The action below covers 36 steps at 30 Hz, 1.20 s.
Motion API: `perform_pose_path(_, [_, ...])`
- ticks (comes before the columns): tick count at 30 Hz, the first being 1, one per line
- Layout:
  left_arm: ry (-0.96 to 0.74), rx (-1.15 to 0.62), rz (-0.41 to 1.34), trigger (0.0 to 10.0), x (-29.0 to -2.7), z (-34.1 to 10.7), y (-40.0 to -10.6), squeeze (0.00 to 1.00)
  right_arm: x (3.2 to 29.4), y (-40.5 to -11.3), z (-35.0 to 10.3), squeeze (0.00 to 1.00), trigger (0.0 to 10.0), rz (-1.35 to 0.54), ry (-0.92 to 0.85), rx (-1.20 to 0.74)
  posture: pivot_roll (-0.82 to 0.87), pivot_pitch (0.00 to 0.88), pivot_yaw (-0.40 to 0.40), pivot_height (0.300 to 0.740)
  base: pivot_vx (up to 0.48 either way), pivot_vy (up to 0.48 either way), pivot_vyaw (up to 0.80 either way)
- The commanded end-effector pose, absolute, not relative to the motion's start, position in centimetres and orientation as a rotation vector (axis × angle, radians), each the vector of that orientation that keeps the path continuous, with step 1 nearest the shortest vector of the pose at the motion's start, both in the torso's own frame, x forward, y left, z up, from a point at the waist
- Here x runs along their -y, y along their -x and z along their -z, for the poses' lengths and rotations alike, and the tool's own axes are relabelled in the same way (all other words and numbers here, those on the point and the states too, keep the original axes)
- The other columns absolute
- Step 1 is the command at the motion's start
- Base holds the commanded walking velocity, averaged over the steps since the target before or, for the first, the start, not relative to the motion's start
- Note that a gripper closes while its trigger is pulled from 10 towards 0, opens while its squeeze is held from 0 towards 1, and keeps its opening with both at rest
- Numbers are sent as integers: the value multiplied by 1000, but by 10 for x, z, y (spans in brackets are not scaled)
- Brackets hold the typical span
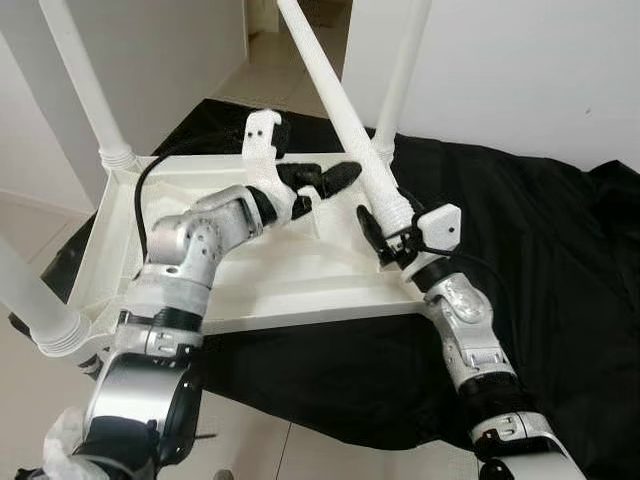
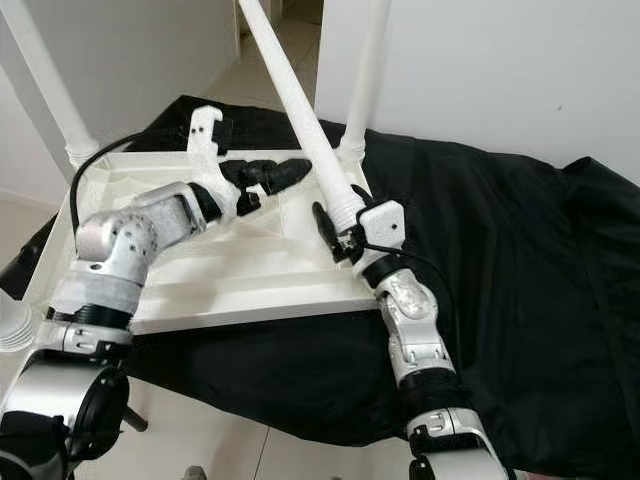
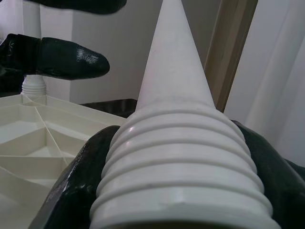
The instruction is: Building children table
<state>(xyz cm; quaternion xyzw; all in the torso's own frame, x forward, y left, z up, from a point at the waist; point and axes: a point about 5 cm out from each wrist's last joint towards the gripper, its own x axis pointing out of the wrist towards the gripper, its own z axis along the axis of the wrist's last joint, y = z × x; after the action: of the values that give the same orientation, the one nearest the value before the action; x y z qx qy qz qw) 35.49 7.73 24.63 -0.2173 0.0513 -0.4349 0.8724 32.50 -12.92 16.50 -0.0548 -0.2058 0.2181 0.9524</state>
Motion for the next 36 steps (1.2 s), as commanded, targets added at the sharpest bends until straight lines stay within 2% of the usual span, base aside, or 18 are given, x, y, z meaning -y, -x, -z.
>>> perform_pose_path(1, [525, -140, 952, 10000, -73, -250, -355, 0, 127, -325, -175, 0, 10000, -448, 124, 472, -33, 0, -36, 740, 0, 0, 0])
perform_pose_path(6, [630, -162, 966, 10000, -71, -255, -360, 0, 120, -320, -177, 0, 10000, -481, 136, 488, -42, 0, -37, 740, 0, 0, 0])
perform_pose_path(18, [643, -162, 911, 10000, -72, -261, -375, 0, 107, -303, -181, 0, 10000, -526, 105, 531, -40, 0, -39, 740, 0, 0, 0])
perform_pose_path(23, [656, -131, 832, 10000, -90, -274, -390, 0, 101, -283, -169, 0, 10000, -557, 92, 509, -46, 0, -28, 740, 0, 0, 0])
perform_pose_path(28, [667, -121, 816, 10000, -95, -278, -393, 0, 100, -280, -166, 0, 10000, -558, 89, 496, -46, 0, -27, 740, 0, 0, 0])
perform_pose_path(32, [698, -69, 773, 10000, -112, -297, -401, 0, 101, -264, -150, 0, 10000, -566, 83, 441, -51, 0, -7, 740, 0, 0, 0])
perform_pose_path(33, [716, -57, 773, 8196, -113, -299, -401, 0, 101, -263, -148, 0, 10000, -567, 84, 434, -54, 0, -4, 740, 0, 0, 0])
perform_pose_path(34, [716, -57, 773, 8196, -113, -299, -401, 0, 101, -263, -148, 0, 10000, -567, 84, 434, -54, 0, -4, 740, 0, 0, 0])
perform_pose_path(35, [739, -58, 782, 3725, -112, -300, -401, 0, 101, -262, -148, 0, 10000, -569, 87, 431, -57, 0, -2, 740, 0, 0, 0])
perform_pose_path(36, [739, -58, 782, 3725, -112, -300, -401, 0, 101, -262, -148, 0, 10000, -569, 87, 431, -57, 0, -2, 740, 0, 0, 0])
